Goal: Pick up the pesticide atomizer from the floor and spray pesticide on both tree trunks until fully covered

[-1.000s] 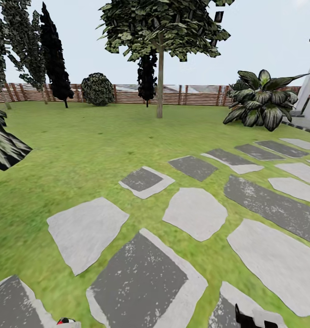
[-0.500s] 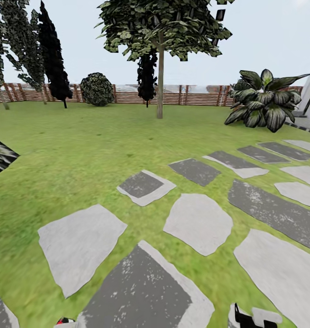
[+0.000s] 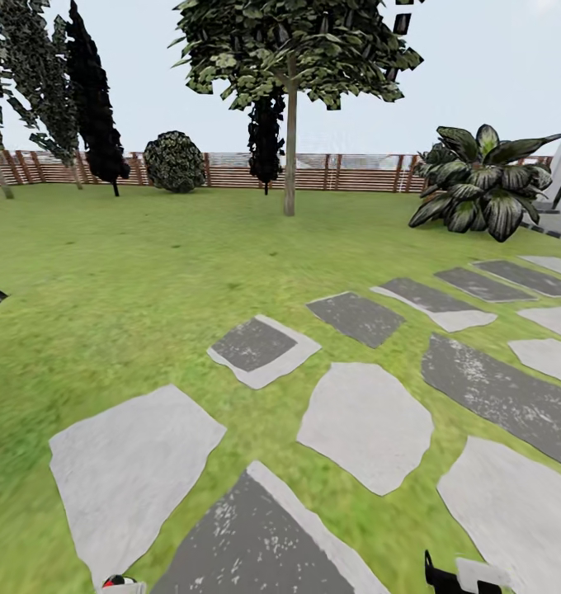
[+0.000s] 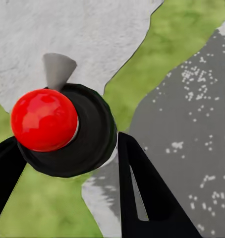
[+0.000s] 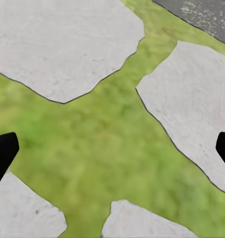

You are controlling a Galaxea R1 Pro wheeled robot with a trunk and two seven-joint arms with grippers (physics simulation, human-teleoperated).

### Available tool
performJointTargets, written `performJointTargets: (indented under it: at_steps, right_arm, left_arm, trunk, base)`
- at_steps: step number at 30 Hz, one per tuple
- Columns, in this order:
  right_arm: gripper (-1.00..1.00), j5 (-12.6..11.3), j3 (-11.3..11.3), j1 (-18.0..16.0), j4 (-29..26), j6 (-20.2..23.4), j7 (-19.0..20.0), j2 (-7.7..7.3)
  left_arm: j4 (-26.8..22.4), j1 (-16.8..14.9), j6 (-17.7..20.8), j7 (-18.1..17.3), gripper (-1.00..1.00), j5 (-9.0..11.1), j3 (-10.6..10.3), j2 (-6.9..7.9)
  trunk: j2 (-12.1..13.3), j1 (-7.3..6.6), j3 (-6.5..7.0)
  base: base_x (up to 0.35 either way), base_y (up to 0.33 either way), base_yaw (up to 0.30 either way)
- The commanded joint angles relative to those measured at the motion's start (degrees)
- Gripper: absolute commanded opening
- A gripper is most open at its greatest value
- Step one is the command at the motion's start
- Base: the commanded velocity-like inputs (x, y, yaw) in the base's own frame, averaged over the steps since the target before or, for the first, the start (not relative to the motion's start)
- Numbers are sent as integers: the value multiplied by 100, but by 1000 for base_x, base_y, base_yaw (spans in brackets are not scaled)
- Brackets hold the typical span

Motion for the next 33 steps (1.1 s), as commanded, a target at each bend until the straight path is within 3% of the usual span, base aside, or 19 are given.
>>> performJointTargets:
  at_steps: [1, 33]
  right_arm:
    - [100, 25, -7, -4, 5, -15, -17, 1]
    - [100, 24, 0, -4, 16, -20, -17, 1]
  left_arm:
    - [4, -3, -16, 58, -100, 13, -17, 1]
    - [27, -3, -16, 64, -100, 13, -12, 2]
  trunk:
    - [-2, 3, -5]
    - [-2, 3, -5]
  base:
    - [337, 0, 0]
    - [337, 0, 0]
